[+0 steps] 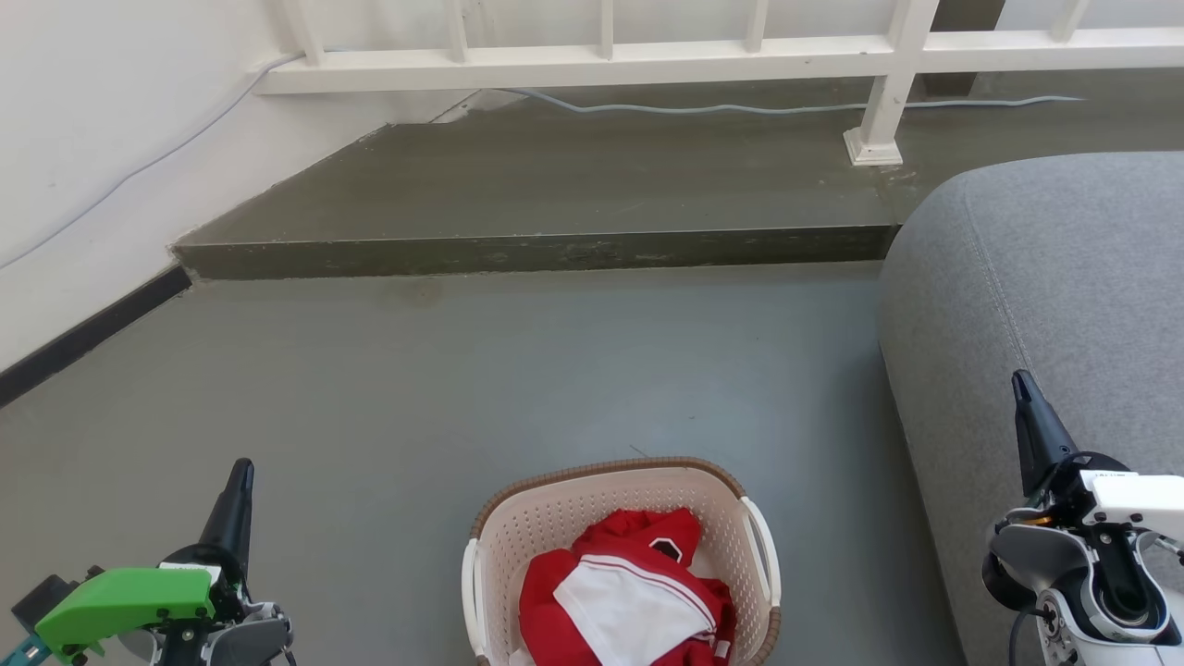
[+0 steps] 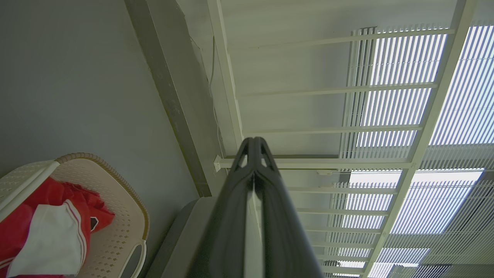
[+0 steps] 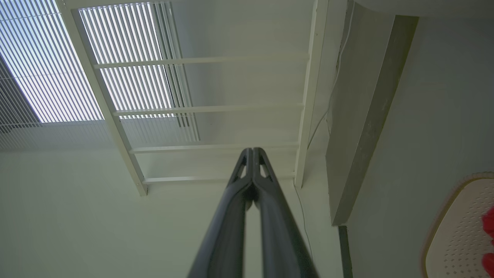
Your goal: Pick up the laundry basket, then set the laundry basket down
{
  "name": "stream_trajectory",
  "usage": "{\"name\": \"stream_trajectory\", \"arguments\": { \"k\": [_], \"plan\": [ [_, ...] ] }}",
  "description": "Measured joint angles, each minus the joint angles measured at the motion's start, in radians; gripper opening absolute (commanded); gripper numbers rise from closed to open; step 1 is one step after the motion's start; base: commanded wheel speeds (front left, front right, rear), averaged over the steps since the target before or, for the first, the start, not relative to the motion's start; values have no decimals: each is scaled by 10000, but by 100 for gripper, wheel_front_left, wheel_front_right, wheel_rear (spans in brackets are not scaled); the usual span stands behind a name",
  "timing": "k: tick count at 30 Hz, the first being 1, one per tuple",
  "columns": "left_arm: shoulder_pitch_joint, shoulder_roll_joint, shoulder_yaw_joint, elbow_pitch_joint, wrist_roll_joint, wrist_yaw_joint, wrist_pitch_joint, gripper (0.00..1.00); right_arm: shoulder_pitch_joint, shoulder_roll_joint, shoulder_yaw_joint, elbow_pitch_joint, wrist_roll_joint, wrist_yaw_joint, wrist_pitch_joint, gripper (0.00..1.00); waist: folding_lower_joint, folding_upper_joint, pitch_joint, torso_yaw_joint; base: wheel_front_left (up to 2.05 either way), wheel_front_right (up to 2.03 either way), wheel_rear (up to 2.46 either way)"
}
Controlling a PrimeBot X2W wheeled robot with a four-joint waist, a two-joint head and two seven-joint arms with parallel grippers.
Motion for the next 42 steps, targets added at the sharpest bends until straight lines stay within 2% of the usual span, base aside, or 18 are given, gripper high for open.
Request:
{"name": "stream_trajectory", "arguments": {
  "k": [42],
  "plan": [
    [-137, -4, 29, 150, 0, -92, 77, 0, -89, 13, -54, 125, 0, 8, 29, 0, 0, 0, -8, 1, 0, 0, 0]
  ]
}}
